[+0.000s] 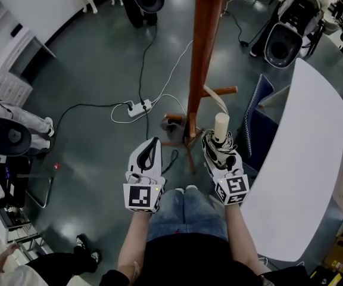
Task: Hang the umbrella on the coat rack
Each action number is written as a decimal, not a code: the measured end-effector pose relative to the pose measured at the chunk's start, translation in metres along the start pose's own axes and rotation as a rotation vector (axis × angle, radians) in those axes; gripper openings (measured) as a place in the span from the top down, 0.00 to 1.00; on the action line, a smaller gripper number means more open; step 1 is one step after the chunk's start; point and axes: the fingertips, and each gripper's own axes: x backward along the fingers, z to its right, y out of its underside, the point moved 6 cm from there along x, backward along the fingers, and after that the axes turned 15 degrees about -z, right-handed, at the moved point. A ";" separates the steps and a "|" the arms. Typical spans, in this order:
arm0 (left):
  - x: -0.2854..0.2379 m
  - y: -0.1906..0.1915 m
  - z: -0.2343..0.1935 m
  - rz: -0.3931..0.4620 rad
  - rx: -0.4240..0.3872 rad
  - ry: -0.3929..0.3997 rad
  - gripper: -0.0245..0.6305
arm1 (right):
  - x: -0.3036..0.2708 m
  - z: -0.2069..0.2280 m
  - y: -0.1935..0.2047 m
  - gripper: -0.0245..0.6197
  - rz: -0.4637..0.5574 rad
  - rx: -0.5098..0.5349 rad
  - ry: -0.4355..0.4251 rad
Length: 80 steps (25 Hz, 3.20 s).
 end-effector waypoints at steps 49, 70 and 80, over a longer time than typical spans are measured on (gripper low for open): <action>0.029 -0.054 0.015 -0.024 -0.002 0.036 0.96 | 0.083 0.026 -0.064 0.71 0.107 -0.073 0.169; 0.038 -0.110 0.016 0.064 -0.009 0.007 0.96 | 0.153 0.044 -0.161 0.95 0.288 0.000 0.279; 0.039 -0.121 0.017 0.068 -0.014 -0.031 0.96 | 0.150 0.037 -0.178 0.95 0.317 0.031 0.227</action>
